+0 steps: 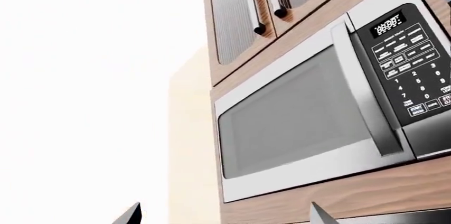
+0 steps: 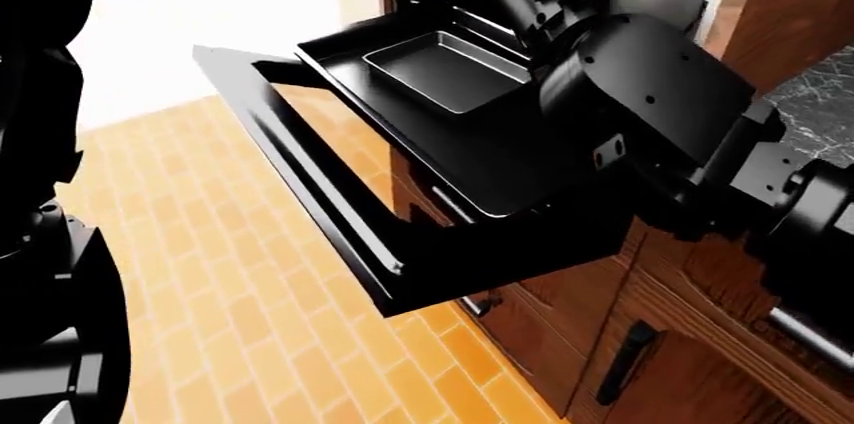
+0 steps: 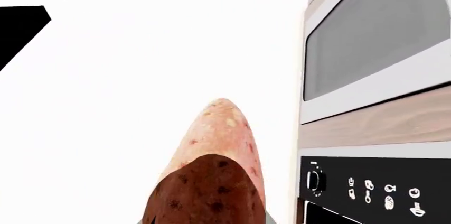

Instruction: Place the sweet potato on the rack of the oven.

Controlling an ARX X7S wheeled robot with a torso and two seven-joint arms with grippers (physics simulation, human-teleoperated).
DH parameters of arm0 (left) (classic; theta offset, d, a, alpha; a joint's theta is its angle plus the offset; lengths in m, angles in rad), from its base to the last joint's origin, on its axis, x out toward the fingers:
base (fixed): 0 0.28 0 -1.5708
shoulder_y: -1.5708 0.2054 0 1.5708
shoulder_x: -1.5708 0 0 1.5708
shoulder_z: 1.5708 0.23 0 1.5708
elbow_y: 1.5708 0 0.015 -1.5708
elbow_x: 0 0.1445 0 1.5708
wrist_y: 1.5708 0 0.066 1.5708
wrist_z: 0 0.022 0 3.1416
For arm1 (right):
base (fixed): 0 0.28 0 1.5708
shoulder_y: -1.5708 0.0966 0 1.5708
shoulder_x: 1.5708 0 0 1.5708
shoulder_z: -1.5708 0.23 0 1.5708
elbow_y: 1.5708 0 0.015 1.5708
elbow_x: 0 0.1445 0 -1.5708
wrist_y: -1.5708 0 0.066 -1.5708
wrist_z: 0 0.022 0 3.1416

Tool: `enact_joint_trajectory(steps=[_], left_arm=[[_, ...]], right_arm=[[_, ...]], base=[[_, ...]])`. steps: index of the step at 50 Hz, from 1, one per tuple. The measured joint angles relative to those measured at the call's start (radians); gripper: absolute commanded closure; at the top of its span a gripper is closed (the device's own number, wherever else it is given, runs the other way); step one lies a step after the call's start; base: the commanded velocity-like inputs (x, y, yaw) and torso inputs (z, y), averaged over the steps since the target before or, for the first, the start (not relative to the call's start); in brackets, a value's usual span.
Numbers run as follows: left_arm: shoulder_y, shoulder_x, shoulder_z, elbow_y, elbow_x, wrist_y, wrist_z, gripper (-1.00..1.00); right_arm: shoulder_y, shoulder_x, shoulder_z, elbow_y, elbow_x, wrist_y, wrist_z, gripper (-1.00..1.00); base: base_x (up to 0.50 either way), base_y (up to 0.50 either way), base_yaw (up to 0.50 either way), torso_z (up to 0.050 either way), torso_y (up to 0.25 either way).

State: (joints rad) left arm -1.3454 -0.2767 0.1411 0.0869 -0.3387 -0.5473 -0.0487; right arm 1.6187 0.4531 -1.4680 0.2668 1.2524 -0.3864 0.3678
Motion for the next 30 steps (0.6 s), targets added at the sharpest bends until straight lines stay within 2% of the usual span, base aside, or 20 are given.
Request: enact_joint_trajectory(steps=[30], left_arm=[[0.003,-0.007,0.004,0.006,-0.011,-0.005,-0.014,-1.0]], right_arm=[[-0.007,-0.055,0.019,0.115,0.014,0.01,-0.04,1.0]], base=[[0.29,0.41,0.0,0.0,0.001]])
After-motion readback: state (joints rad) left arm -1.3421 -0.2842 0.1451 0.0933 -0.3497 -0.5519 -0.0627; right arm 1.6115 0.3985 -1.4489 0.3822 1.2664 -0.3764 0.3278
